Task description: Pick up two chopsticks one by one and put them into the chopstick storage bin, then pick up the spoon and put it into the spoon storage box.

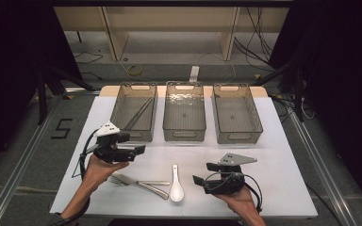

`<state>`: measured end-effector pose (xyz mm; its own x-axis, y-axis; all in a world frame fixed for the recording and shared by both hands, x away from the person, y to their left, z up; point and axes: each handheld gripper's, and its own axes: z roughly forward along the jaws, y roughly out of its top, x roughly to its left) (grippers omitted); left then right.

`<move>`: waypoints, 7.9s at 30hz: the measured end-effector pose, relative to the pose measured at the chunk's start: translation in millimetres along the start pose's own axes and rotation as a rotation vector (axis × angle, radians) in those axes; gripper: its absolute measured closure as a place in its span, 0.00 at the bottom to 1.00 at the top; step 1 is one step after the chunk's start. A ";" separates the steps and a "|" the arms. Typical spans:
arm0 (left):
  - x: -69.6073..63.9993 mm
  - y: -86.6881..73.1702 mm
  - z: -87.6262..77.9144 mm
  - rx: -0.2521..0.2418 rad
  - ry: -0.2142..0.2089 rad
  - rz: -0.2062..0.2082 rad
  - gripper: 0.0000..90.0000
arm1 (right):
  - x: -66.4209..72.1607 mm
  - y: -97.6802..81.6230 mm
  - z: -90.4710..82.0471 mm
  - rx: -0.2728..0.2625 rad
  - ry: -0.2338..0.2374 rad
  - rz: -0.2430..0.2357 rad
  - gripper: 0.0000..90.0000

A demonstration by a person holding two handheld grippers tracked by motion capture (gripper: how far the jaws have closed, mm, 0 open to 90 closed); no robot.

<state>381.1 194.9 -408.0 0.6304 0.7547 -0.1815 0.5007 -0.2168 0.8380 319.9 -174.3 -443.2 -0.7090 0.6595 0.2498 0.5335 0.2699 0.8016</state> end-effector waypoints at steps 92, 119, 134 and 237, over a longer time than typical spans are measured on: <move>-18.3 -23.3 -12.4 -0.027 -0.001 0.031 0.19 | 28.4 22.4 108.7 0.380 -0.061 -0.116 0.58; -19.8 -22.7 -11.7 -0.024 -0.012 0.038 0.21 | 35.2 26.3 113.0 0.442 -0.060 -0.108 0.81; -19.5 -22.5 -12.1 -0.026 -0.013 0.037 0.21 | 27.2 30.9 108.5 0.443 -0.020 -0.111 0.95; -19.4 -22.4 -12.7 -0.055 -0.050 0.031 0.21 | -97.1 192.2 105.0 0.085 -0.286 0.101 0.95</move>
<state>350.1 193.0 -416.8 0.6745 0.7160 -0.1797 0.4481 -0.2037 0.8704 539.8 -112.8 -370.4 -0.4982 0.8534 0.1532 0.6396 0.2424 0.7295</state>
